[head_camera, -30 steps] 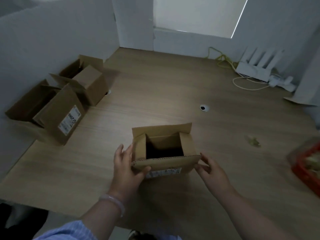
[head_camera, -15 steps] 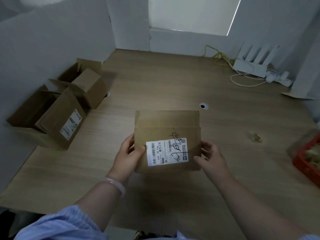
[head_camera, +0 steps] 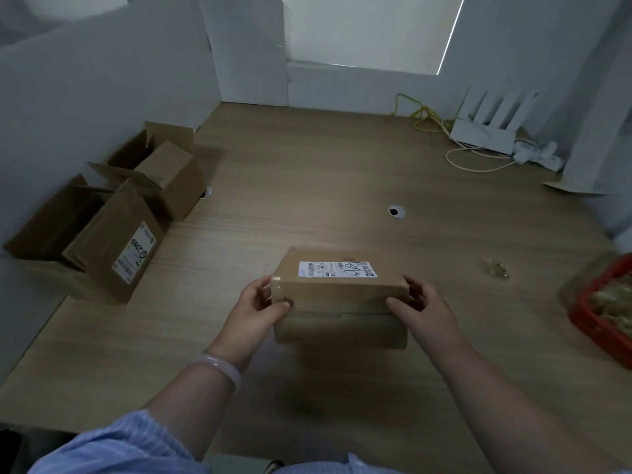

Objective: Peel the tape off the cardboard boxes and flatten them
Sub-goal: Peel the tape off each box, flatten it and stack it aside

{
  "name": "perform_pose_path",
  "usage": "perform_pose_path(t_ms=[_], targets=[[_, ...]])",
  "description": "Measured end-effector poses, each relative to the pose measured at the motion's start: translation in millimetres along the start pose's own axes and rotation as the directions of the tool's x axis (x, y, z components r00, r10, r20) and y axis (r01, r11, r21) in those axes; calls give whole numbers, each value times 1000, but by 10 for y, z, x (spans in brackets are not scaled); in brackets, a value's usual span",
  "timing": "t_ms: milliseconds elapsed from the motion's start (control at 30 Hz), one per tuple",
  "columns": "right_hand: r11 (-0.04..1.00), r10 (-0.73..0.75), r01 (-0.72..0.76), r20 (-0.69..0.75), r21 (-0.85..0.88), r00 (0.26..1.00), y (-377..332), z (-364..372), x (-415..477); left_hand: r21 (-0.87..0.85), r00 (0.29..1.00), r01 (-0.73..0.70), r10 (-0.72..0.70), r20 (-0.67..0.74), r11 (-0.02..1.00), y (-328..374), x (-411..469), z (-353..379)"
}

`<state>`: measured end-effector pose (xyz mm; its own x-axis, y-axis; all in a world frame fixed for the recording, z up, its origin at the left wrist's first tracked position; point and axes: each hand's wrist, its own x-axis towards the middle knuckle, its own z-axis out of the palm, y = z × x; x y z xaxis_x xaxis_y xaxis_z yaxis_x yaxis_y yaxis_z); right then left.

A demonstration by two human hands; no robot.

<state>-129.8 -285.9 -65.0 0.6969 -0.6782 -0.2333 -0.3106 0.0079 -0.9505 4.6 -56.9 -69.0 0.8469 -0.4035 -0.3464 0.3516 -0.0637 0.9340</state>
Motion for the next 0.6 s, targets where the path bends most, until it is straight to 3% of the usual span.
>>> perform_pose_path(t_ms=[233,367,467,600], targets=[[953,-98,53,-136,-300,986,-7,-68,-4,167,991,-83,99,-89,982,15,77,94],[910,-100,37,-131,-414,986,-49,-92,50,275,983,-66,110,-148,959,45,123,142],[881,-57,-18,-145,-474,988,-99,-128,118,364,976,-69,138,-167,929,93,139,181],[847,45,-94,-106,-523,993,-64,-141,158,411,990,-55,102,-93,910,38,160,232]])
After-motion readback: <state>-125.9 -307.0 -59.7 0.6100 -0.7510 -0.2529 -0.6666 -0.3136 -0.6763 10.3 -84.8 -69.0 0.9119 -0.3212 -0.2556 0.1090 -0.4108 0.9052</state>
